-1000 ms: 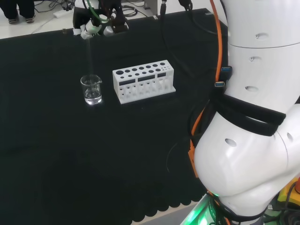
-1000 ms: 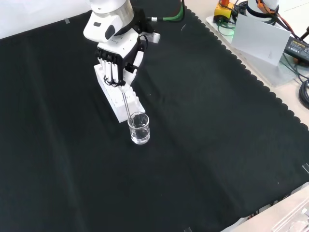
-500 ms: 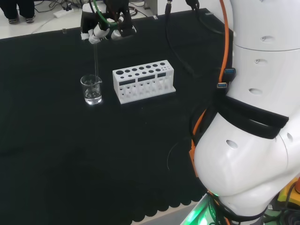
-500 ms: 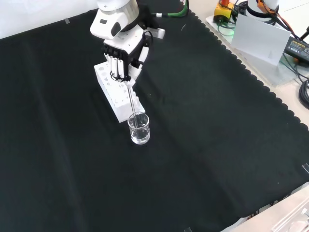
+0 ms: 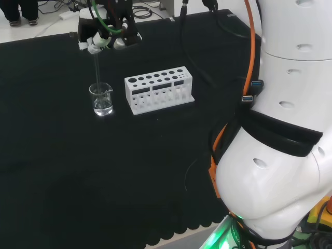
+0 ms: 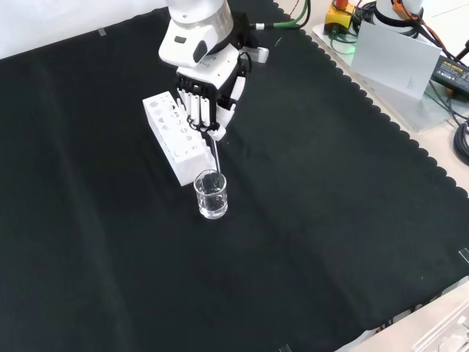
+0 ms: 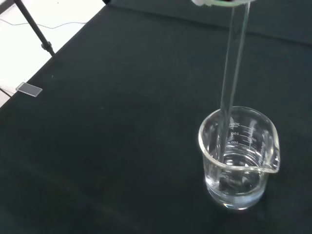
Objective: Stir in the beaker to the left of the white test tube rack with the glass rod.
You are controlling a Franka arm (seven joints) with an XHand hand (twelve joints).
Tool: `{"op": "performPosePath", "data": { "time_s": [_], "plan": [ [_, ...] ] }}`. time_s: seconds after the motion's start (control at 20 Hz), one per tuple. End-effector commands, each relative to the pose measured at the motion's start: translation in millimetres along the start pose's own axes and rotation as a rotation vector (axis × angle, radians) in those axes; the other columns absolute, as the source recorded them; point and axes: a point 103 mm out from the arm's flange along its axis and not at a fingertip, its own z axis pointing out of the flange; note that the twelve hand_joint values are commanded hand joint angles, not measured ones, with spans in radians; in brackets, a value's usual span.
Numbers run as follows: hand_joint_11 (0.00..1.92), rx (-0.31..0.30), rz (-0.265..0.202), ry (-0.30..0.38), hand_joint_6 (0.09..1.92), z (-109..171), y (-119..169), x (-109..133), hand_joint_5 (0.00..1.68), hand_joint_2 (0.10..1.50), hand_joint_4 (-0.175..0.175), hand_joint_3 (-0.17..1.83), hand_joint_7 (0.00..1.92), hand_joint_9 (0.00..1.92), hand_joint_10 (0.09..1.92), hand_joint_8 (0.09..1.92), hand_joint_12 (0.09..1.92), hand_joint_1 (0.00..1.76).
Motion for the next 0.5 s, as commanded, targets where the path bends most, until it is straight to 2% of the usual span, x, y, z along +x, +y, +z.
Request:
{"op": "performPosePath", "data": {
  "time_s": [0.05, 0.3, 0.5],
  "plan": [
    [1.50, -0.012, -0.030, -0.001, 0.49, -3, 21, 11, 1.07, 1.08, -0.175, 0.00, 0.94, 1.09, 1.18, 1.10, 0.65, 1.40],
    [1.50, -0.022, -0.032, -0.003, 0.48, -6, 26, 3, 1.07, 1.08, -0.175, 0.00, 0.94, 1.09, 1.18, 1.10, 0.65, 1.40],
    [1.51, -0.015, -0.026, 0.020, 0.48, -10, 33, -17, 1.07, 1.08, -0.175, 0.00, 0.93, 1.09, 1.18, 1.10, 0.65, 1.40]
  ]
}}
